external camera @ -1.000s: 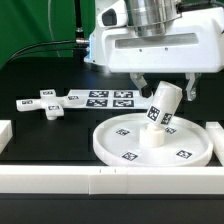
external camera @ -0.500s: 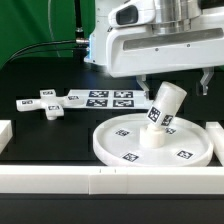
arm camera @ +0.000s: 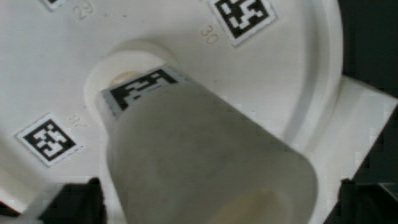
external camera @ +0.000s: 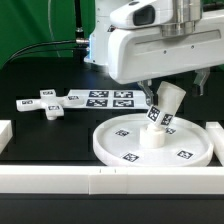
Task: Assemble round table
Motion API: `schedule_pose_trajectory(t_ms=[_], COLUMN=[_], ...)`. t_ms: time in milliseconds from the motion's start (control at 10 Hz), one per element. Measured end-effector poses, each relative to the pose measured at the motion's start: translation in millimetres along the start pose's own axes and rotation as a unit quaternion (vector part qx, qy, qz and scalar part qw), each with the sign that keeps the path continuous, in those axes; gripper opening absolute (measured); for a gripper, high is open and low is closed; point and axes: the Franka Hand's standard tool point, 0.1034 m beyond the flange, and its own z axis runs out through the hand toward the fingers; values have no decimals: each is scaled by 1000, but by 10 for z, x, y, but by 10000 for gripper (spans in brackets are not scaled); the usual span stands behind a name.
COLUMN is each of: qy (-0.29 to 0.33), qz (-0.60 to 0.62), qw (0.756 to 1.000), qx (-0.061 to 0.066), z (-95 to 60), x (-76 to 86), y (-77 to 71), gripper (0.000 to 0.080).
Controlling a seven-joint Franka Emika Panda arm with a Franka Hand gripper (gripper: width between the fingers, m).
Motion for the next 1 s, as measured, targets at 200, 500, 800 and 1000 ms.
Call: schedule_pose_trajectory(t_ms=[200,500,800,1000], qy=[-3,-5,-8,-17], qz=[-87,-172,-266,-333], qw=[996,985,964,943], qx=[-9,-16,-18,-25], z=[2,-4,8,27], x=[10,37,25,23], y=[-11,-48,-28,-49], gripper=[649,649,649,649])
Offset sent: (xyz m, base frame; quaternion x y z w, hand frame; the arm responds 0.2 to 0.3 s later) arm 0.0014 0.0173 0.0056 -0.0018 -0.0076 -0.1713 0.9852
